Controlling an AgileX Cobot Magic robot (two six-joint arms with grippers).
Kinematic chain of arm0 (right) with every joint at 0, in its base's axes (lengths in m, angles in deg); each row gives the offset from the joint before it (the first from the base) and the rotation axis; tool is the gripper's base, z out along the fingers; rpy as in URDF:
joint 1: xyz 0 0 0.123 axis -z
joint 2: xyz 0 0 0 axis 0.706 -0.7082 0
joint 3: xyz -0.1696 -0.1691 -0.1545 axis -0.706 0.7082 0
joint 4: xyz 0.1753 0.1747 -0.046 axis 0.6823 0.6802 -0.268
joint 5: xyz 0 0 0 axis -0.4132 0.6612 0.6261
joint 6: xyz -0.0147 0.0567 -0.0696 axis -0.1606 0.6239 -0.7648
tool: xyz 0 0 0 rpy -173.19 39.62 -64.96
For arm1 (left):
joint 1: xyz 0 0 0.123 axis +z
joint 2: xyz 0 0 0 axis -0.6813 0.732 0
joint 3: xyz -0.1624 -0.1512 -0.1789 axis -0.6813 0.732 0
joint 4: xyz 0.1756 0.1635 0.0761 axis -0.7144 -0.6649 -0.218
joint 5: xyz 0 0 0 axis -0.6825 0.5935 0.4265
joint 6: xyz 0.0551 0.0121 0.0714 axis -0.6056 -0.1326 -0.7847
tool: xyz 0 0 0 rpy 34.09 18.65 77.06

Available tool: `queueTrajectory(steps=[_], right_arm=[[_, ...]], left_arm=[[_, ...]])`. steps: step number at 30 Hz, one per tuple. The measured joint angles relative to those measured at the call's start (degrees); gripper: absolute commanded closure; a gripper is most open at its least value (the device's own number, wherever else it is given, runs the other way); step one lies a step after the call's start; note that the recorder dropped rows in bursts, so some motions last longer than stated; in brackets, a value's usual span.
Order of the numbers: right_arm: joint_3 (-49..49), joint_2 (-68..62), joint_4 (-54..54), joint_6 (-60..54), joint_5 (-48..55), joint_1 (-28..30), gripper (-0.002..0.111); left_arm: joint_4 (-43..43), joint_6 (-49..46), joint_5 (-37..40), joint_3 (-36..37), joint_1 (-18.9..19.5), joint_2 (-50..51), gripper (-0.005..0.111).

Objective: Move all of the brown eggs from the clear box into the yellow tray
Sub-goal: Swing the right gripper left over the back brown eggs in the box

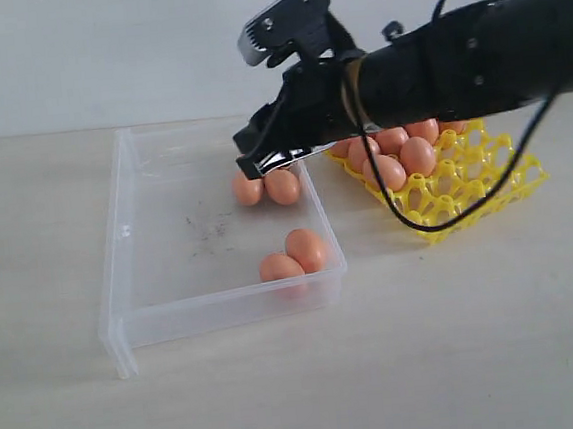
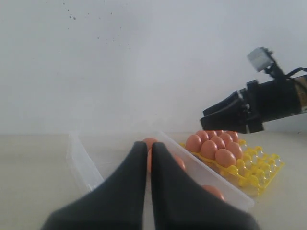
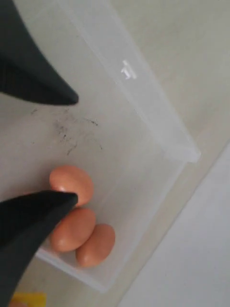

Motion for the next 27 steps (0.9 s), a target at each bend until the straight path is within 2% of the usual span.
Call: queueTrajectory(steps=[2,4,6,8,13,14,15,18,21,23,27], right_arm=[[-4.83,-4.09,-8.34,8.37,-1.21,0.0,0.058],[-9.67,-7.91,-11.84,12.57,-1.48,0.0,0.069],[-13.52,-10.89,-13.27,14.39,-0.72,0.0,0.075],[-16.89,-13.6,-13.79,15.24,0.58,0.0,0.074],[-21.17,-18.89,-14.31,14.63,3.15,0.22,0.059],[-21.17,-19.59,-14.31,14.11,2.72,0.46,0.059],[-21.17,-20.12,-14.31,12.79,1.87,0.63,0.065],[-19.4,-20.52,-13.58,2.49,-3.23,1.1,0.107],[-18.08,-20.41,-0.03,-17.43,-6.13,0.21,0.109],[-18.08,-20.14,13.41,-31.0,-8.92,-0.36,0.109],[-17.72,-18.27,33.83,-53.25,-15.74,-1.34,0.109]], left_arm=[[0.0,0.0,0.0,0.0,0.0,0.0,0.103],[0.0,0.0,0.0,0.0,0.0,0.0,0.103],[0.0,0.0,0.0,0.0,0.0,0.0,0.103],[0.0,0.0,0.0,0.0,0.0,0.0,0.103],[0.0,0.0,0.0,0.0,0.0,0.0,0.103],[0.0,0.0,0.0,0.0,0.0,0.0,0.103],[0.0,0.0,0.0,0.0,0.0,0.0,0.103],[0.0,0.0,0.0,0.0,0.0,0.0,0.103],[0.0,0.0,0.0,0.0,0.0,0.0,0.103],[0.0,0.0,0.0,0.0,0.0,0.0,0.103],[0.0,0.0,0.0,0.0,0.0,0.0,0.103]])
